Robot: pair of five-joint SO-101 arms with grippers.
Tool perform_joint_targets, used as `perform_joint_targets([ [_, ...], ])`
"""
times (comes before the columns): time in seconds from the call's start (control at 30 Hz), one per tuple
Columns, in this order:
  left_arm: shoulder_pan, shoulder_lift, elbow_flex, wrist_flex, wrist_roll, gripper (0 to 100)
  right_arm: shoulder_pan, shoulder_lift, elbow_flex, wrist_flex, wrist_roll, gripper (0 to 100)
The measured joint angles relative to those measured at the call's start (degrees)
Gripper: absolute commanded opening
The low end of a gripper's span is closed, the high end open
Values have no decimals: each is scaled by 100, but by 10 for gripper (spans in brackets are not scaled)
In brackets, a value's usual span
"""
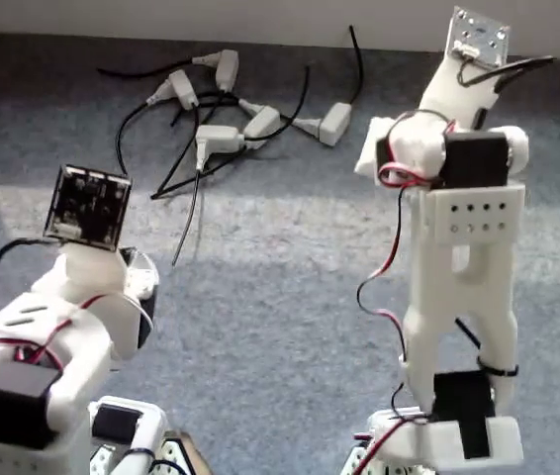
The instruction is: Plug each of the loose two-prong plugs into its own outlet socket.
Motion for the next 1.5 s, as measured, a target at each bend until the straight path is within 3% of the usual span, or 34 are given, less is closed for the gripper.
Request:
perform_joint_targets([
  [0.13,0,-1116,1767,-782,-44,7,9,-1152,1732,-826,246,6],
  [0.3,0,-2277,3622,-1556,-809,7,-18,-2426,4114,-1969,642,6],
  [0.5,0,-3349,4580,-1749,-598,7,-18,-4044,6857,-3305,642,6],
  [0.7,0,-3622,4870,-1811,-440,10,-18,-5468,9020,-4000,695,9],
  [0.97,0,-3631,6418,-2400,-413,9,-18,-6505,10470,-4141,1319,9],
  [1.3,-554,-3631,6919,-2426,79,8,-18,-7613,11640,-4158,1354,9],
  [1.5,-563,-3631,6919,-1705,79,7,-18,-8563,11684,-3701,1380,9],
])
